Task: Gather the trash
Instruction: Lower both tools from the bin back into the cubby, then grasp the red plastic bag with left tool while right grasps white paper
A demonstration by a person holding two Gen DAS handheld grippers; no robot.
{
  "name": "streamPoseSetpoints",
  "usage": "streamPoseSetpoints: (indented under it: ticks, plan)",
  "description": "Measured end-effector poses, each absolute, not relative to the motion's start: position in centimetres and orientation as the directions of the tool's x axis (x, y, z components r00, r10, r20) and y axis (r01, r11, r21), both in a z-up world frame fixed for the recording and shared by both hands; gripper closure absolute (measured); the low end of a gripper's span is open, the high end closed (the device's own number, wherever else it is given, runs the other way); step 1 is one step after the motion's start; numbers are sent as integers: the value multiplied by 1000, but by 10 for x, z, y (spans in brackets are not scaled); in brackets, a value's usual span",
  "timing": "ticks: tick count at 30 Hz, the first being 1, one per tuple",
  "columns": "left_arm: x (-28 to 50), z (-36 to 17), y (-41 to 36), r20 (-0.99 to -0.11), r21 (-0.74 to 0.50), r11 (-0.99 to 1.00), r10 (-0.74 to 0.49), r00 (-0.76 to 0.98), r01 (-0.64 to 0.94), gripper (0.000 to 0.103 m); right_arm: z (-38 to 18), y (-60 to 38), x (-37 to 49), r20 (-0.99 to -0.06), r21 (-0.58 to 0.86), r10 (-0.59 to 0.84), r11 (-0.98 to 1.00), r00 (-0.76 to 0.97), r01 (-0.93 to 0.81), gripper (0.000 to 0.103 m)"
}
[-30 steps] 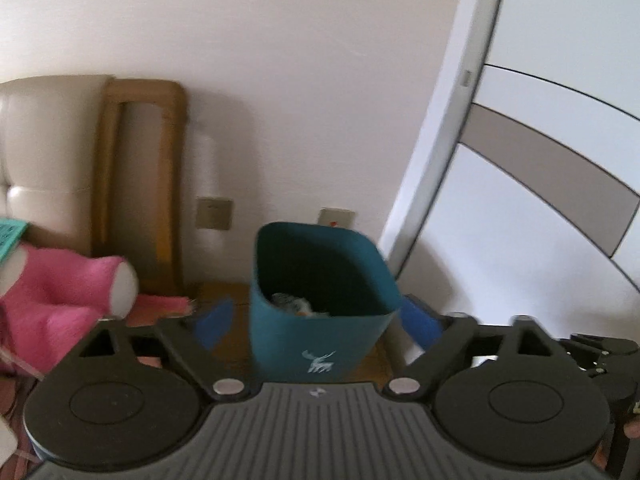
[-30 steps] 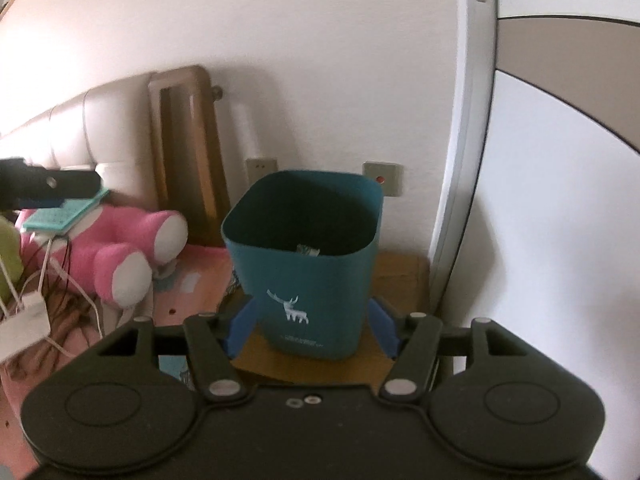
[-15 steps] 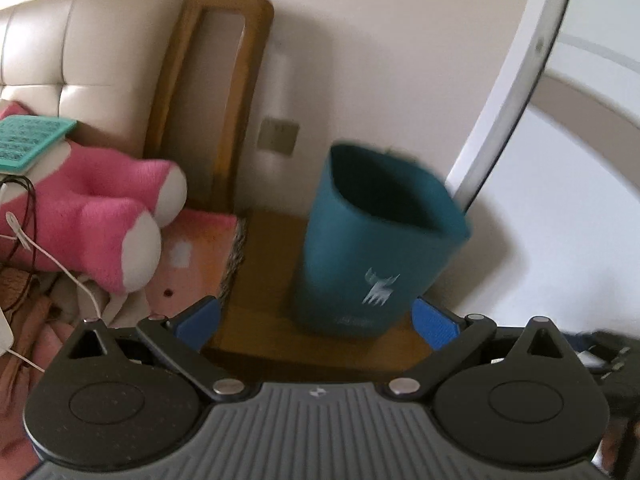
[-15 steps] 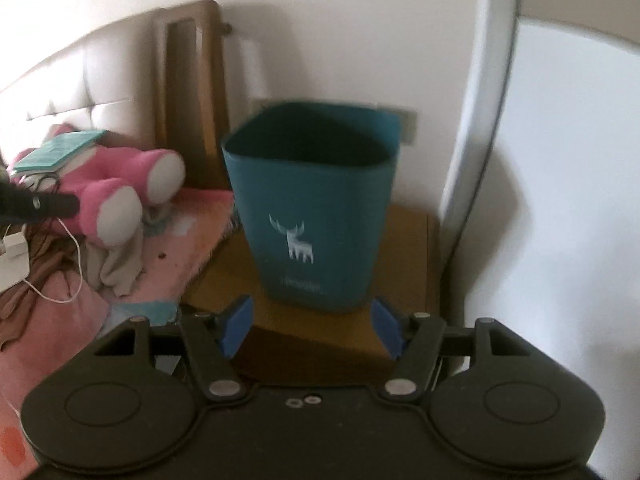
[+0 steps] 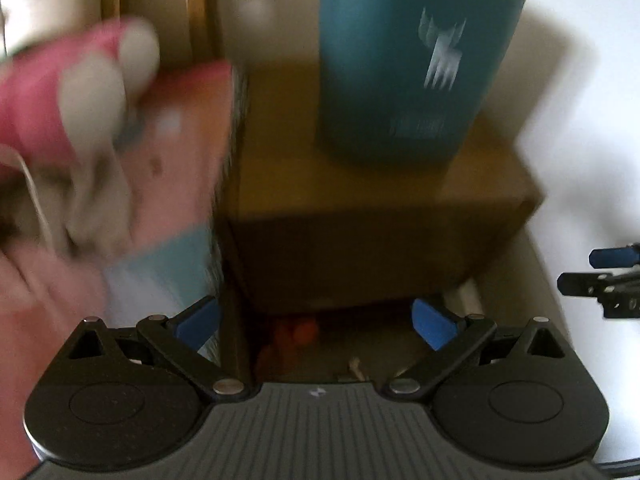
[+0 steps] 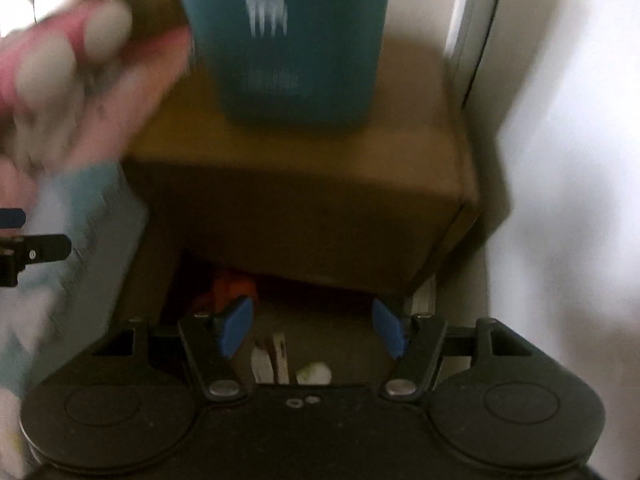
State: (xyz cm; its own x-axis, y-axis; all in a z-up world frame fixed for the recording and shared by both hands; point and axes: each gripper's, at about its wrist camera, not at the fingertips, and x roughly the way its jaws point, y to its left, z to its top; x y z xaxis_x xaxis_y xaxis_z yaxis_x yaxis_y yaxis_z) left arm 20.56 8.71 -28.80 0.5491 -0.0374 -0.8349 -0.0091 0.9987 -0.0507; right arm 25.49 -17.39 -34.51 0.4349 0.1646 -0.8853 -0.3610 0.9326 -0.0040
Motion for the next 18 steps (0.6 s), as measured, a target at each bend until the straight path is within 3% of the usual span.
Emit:
streamPoseSetpoints:
  ticks: [6, 18]
  plan:
    - [226, -414, 69, -905, -34, 995, 11, 426, -98, 0, -466, -178, 256, -932, 23, 162, 919, 323, -394, 37]
    - [288, -650, 75, -943, 56, 989, 98, 318, -138, 0, -700, -184, 260, -980, 9, 94, 903, 178, -429, 37]
